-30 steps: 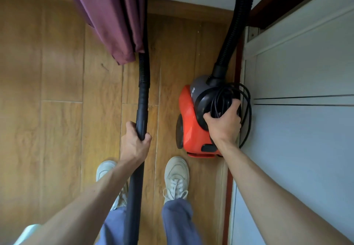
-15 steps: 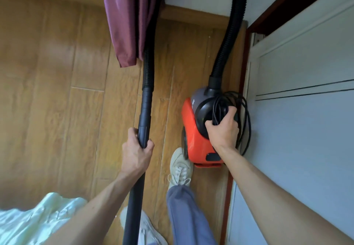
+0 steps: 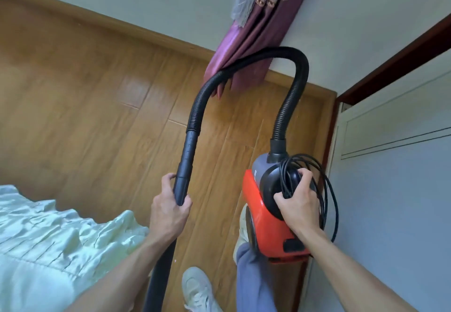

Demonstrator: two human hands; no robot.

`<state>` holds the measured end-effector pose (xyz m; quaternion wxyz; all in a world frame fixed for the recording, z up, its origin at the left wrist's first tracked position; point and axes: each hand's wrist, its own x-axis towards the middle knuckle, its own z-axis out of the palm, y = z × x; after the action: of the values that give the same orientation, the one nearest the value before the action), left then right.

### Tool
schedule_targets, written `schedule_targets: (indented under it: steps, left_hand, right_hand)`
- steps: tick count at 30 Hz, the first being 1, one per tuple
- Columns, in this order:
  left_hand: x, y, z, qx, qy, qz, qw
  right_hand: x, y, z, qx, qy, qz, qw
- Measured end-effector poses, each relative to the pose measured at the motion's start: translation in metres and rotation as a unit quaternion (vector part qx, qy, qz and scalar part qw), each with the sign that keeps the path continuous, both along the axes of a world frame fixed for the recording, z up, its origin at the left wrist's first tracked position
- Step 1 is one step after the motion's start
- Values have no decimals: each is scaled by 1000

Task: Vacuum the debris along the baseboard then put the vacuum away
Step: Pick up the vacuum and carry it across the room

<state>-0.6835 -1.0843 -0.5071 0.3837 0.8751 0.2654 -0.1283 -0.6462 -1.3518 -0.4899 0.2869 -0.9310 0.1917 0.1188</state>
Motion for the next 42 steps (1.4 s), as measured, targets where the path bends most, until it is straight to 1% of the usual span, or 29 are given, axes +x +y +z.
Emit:
schedule_targets:
  steps: [7,10,13,18,22,31,36,42]
  left_hand:
    - [-43,69,87,-5,-52,114,992]
    - [-57,102,125,-2,-78,183,980]
    - [-69,135,167,0,-112,252,961]
    - [-82,188,244,29,-176,356,917]
    - [-90,230,297,60,-207,422,881]
    - [-117,312,415,136,-270,523,797]
    - [-148,340,473,180,-301,566,746]
    - [-190,353,533,230,-325,615,680]
  right_hand:
    - [-16,77,82,12,-27,118,993]
    - [-14,117,117,35,-52,164,984]
    - [-10,164,156,48,-86,232,968]
    - [1,253,232,80,-140,316,935]
    - [15,321,292,129,-168,349,913]
    - [23,463,418,213,-206,452,841]
    - [7,516,478,245,-215,519,790]
    - [-26,557,538,274,-203,588,734]
